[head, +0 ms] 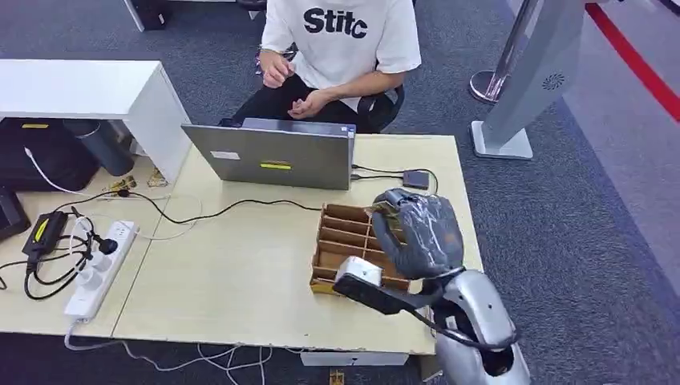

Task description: Pass the card to the sensor for recognition and then transmit it.

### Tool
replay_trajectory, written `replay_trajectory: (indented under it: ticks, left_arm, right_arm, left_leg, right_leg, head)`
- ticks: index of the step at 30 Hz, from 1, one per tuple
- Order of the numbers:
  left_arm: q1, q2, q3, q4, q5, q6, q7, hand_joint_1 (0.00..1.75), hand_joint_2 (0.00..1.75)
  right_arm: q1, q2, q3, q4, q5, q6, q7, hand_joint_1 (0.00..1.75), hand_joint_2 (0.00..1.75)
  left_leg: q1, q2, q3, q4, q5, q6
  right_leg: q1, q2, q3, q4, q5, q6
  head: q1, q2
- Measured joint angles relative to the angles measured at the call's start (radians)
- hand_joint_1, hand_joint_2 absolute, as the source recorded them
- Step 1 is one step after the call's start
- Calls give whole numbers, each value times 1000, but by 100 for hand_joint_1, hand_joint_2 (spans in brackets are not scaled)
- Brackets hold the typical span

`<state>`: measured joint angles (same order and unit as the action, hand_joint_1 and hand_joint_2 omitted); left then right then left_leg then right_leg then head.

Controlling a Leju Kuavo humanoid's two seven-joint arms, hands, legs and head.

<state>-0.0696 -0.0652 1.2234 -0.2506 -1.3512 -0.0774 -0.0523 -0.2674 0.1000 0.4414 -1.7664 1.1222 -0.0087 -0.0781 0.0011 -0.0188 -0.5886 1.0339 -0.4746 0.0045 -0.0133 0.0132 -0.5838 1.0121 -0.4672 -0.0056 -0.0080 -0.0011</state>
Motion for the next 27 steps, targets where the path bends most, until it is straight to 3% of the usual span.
replay_trajectory:
  ticks: [3,7,17,26,27]
  left_arm:
    - [-16,8,-16,0,-24,-3,0,0,175]
    - [-15,11,-29,0,-29,-6,0,0,175]
    - [-15,11,-48,0,-40,-9,1,0,175]
    - [-14,10,-49,0,-43,-6,1,0,175]
    - [-14,10,-49,0,-43,-6,1,0,175]
  right_arm:
    - [-221,35,39,193,-67,40,43,175,175]
    - [-348,68,61,353,-77,38,53,175,175]
    - [-450,112,69,583,-81,21,83,175,175]
    - [-477,125,66,664,-63,-5,70,175,175]
    - [-478,126,66,668,-61,-5,70,150,175]
  left_leg:
    - [1,4,1,0,3,-1]
    - [1,-3,-1,0,6,-1]
    - [1,-3,-2,0,5,-1]
    - [1,-3,-2,0,5,-1]
    - [1,-3,-2,0,5,-1]
  right_leg:
    - [0,4,-1,-1,3,1]
    - [1,-2,-1,0,3,1]
    - [0,-2,-1,-1,3,1]
    - [0,-2,-2,-1,3,1]
    - [0,-2,-2,-1,3,1]
  head:
    - [0,0]
    - [0,0]
    - [0,0]
    - [0,0]
    - [0,0]
